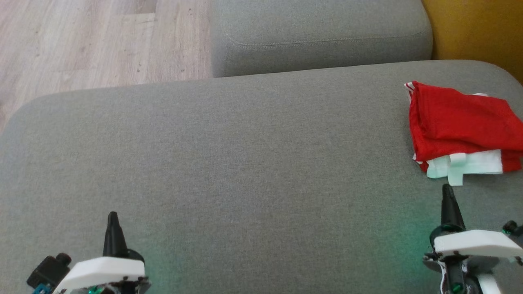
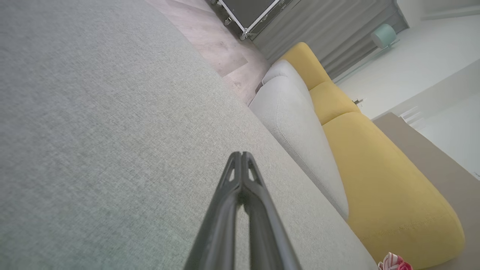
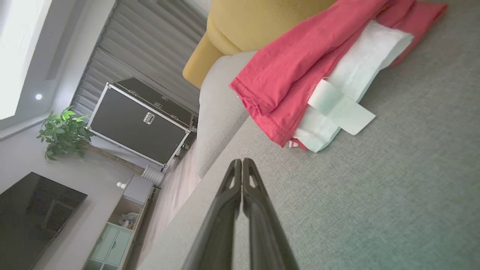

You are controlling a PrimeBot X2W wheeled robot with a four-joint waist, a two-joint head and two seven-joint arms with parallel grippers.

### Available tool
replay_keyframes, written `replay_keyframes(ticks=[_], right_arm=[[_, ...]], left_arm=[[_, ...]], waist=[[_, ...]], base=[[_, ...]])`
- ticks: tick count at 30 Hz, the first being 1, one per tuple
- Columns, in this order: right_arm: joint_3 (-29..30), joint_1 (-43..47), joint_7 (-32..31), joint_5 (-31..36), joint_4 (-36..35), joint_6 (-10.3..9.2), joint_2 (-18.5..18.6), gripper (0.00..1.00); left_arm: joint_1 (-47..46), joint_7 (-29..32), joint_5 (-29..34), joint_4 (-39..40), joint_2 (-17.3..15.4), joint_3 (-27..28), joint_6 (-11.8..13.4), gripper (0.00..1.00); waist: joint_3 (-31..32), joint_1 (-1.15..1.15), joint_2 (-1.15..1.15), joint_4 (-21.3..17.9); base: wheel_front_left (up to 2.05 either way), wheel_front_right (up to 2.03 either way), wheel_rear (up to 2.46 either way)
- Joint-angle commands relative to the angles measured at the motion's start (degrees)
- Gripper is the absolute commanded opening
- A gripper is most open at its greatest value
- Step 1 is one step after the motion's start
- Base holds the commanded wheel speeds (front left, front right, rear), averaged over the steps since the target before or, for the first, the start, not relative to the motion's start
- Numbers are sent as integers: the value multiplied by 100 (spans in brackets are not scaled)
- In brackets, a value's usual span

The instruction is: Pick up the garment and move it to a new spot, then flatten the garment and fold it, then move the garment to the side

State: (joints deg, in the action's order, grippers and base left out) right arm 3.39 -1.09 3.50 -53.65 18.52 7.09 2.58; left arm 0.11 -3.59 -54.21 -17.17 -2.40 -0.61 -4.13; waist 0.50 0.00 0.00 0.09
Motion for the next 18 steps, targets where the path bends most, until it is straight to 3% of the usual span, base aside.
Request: replay_keyframes(ticks=[1, 18], right_arm=[[-27, -343, -46, -213, -221, 22, 21, 0], [68, -389, -311, -1224, -285, 27, 24, 0]], left_arm=[[-335, 34, -189, 205, -25, 158, -62, 0], [-418, 304, -1191, 234, -31, 312, -138, 0]], waist=[[-2, 0, 0, 0], [-20, 0, 0, -2]], base=[[0, 0, 0], [0, 0, 0]])
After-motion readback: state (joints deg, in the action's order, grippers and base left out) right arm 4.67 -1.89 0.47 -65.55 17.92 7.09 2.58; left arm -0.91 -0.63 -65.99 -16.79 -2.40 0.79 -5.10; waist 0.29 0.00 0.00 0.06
